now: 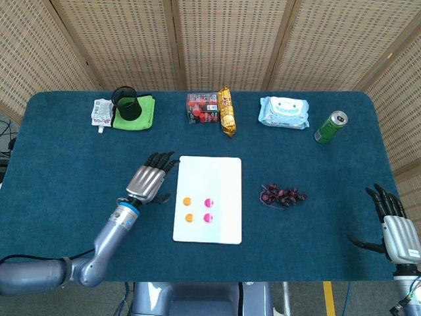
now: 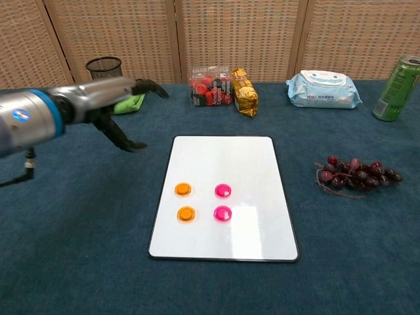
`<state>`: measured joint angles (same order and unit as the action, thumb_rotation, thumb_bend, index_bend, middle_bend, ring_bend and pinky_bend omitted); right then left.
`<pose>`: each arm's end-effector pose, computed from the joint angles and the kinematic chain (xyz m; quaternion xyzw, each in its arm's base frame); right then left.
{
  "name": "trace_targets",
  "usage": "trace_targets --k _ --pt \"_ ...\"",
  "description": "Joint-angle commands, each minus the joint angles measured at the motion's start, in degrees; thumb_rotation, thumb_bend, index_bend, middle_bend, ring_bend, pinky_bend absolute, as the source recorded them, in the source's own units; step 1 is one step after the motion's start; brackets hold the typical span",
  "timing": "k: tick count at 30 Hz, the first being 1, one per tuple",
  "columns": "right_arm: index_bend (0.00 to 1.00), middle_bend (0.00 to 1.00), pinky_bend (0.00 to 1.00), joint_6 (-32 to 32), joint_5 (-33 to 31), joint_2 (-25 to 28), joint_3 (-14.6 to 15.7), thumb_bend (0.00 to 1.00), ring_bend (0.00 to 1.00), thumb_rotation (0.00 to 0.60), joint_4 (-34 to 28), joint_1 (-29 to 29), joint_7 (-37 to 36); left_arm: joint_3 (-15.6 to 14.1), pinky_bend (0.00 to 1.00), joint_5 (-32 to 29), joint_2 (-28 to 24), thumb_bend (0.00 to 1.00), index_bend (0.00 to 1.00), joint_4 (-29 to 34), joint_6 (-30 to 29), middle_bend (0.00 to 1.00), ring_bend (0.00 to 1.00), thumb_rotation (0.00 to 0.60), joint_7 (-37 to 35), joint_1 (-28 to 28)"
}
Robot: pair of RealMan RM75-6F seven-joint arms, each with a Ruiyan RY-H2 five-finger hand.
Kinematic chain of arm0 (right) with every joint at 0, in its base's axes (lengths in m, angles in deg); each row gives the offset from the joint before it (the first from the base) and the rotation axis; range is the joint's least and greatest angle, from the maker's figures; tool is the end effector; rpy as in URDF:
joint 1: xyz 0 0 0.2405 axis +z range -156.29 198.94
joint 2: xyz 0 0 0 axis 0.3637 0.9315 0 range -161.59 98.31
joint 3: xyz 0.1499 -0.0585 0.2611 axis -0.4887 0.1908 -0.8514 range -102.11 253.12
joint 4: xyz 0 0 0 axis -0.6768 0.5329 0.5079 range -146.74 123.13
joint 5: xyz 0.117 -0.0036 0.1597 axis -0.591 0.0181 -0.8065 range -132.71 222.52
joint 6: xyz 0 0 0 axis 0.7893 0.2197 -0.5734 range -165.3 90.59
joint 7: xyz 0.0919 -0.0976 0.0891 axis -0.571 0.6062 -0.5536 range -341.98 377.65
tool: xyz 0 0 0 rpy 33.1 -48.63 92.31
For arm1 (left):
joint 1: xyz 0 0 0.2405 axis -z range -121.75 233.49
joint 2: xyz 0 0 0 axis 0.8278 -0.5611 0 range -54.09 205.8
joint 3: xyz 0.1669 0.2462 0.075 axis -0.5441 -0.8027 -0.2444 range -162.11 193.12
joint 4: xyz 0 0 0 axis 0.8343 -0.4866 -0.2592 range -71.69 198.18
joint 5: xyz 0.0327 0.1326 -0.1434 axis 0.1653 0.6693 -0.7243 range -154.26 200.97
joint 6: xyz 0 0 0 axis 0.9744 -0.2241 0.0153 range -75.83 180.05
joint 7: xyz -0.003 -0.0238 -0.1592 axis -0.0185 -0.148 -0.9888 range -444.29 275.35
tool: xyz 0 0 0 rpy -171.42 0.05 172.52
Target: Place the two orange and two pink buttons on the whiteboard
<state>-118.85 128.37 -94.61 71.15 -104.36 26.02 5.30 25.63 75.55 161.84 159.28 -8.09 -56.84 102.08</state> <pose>-0.3603 -0.2047 0.1968 0.5415 -0.4661 0.4305 0.5515 -0.1483 0.3843 0.0049 -0.7292 -0.4019 -0.3697 0.4124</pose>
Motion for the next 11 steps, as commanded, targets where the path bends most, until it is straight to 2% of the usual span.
trace_targets --k 1,6,11 --pt "0.0 0.0 0.0 -0.2 0.0 -0.1 0.0 0.07 0.0 0.6 0.0 0.0 0.4 -2.7 0.0 7.5 -10.9 0.28 0.07 6.4 -7.1 0.0 0.0 0.6 -6.9 -7.9" --pt "0.0 0.0 0.0 -0.4 0.0 -0.3 0.0 0.07 0.0 0.6 -0.2 -0.1 1.4 -5.9 0.0 13.7 -18.4 0.27 0.04 6.9 -13.7 0.0 0.0 0.6 -16.0 -15.7" --pt "0.0 0.0 0.0 -0.8 -0.1 -0.5 -0.1 0.07 0.0 0.6 -0.4 -0.2 2.3 -10.0 0.0 19.7 -21.5 0.26 0.0 2.7 -22.9 0.0 0.0 0.6 -24.8 -24.8"
